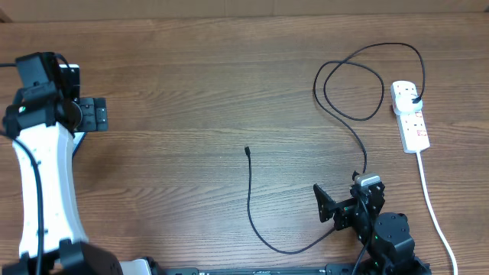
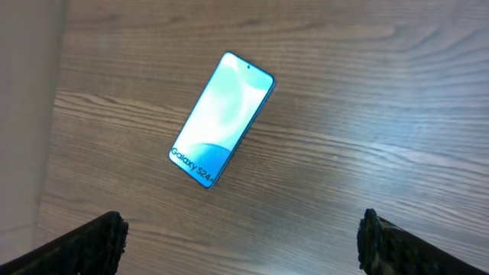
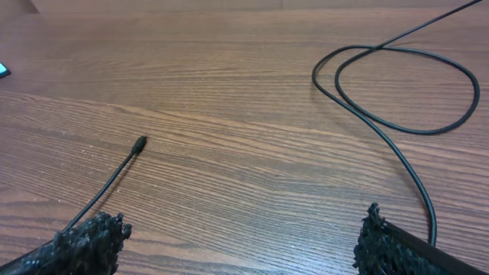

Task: Plug charger to phone and switch on socket
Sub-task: 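Move the left gripper over the phone and lower onto it, then close the left gripper on the phone's short edge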

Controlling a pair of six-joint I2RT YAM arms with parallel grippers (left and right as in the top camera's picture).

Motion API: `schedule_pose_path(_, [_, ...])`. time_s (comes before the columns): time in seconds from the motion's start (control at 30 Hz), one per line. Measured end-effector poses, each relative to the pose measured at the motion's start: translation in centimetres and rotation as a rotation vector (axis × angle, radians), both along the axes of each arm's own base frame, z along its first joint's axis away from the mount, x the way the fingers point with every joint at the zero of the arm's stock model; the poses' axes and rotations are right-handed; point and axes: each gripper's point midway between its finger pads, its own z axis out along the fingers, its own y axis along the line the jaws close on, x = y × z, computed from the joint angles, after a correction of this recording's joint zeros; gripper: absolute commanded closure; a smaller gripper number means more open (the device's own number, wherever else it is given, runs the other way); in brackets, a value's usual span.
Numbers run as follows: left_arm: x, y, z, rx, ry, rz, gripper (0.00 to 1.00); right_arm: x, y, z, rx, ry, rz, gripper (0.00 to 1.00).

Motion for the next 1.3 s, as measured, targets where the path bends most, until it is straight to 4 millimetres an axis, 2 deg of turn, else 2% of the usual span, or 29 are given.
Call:
schedule_pose_path(0.1, [0.2,1.8,-1.9,-0.005,0.037,0.035,0.0,0.0,0.0,0.0,-0.001,0.001,0.0,0.0])
schedule_pose_path(0.23, [-0.8,5.3,-3.8,-0.043,0.062,0.105,0.01,0.0,0.0,0.0,0.0,0.001,0.0,0.0])
schedule_pose_path(0.4, [-1.2,8.0,-6.8,-0.065,0.112,0.11,0.0,0.0,0.0,0.0,0.0,0.0,0.0,0.0])
schedule_pose_path(0.7, [1.0,8.2,-11.6,-0.101,0.167,-0.044,0.01,0.0,0.0,0.0,0.0,0.0,0.0,0.0])
schedule_pose_path(0.9, [1.2,7.9,-16.5,-0.154,0.267,-0.115,0.0,0.0,0.0,0.0,0.0,0.001,0.0,0.0])
schedule_pose_path(1.0, [1.6,8.2,-18.0,-0.165,0.292,-0.127,0.0,0.0,0.0,0.0,0.0,0.0,0.0,0.0])
schedule_pose_path(1.07, [2.0,8.6,-18.3,-0.158,0.298,-0.126,0.01,0.0,0.0,0.0,0.0,0.001,0.0,0.0])
schedule_pose_path(1.3, [4.3,10.3,-16.5,-0.084,0.249,-0.158,0.0,0.0,0.0,0.0,0.0,0.001,0.0,0.0])
